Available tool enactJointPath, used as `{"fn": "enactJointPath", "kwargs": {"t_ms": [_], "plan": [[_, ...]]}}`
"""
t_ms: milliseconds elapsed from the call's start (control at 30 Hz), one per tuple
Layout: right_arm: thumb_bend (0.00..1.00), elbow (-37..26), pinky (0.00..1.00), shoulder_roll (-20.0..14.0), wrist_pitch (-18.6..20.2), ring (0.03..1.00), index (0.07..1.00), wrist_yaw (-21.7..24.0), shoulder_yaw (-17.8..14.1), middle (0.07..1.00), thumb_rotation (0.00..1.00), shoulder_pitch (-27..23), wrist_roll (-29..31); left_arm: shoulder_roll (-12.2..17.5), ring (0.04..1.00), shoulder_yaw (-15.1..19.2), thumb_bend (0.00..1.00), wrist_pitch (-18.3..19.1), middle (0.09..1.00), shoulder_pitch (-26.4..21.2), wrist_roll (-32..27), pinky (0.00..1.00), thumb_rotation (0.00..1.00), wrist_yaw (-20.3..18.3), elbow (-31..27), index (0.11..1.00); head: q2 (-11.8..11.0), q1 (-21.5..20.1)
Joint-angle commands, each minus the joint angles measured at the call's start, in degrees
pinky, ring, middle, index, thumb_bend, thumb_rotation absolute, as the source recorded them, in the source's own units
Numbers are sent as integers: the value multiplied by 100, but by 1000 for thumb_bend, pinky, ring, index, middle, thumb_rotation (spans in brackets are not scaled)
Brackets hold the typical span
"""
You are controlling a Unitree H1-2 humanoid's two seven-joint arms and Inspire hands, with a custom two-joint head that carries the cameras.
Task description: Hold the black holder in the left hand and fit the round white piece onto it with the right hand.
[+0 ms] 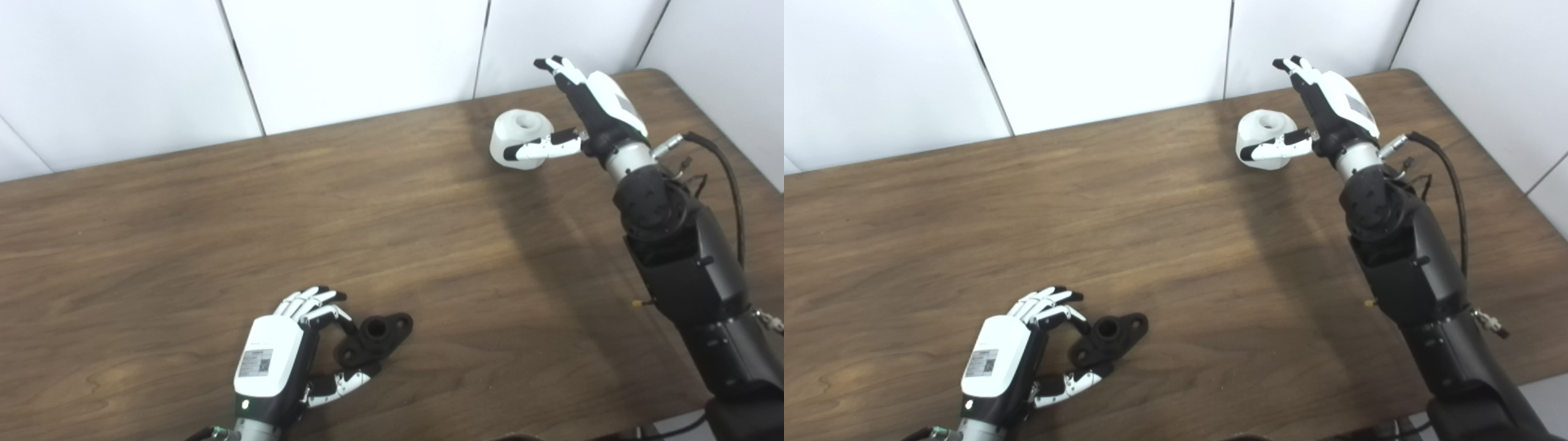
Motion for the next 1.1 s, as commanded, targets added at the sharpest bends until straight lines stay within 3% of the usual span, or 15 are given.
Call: {"fn": "enactJointPath", "kwargs": {"t_ms": [0,200,300,567,933,1067], "plan": [[817,108,969,-232,-76,1000,933,-48,22,1000,288,-458,-169,223,841,-35,517,39,777,296,42,827,45,-274,493,489,5,-4],[854,732,1000,-410,-59,1000,901,92,322,1000,276,-931,-422,221,846,-38,517,48,779,314,41,832,45,-260,499,489,-32,-51],[872,917,1000,-475,18,1000,863,374,431,1000,295,-1096,-666,211,847,-35,517,61,780,313,27,836,45,-282,486,489,-33,-55],[955,1079,1000,-398,31,1000,796,1431,280,1000,279,-1351,-1523,189,842,-41,517,55,777,294,45,829,45,-255,480,489,-46,-43],[995,1200,1000,-245,33,1000,800,2316,154,1000,312,-1510,-2328,198,843,-33,517,45,779,243,94,821,45,-227,478,489,-93,-209],[1000,1269,1000,-217,32,1000,797,2404,172,1000,347,-1550,-2423,200,840,-42,517,49,776,228,157,820,45,-201,484,489,-104,-222]]}}
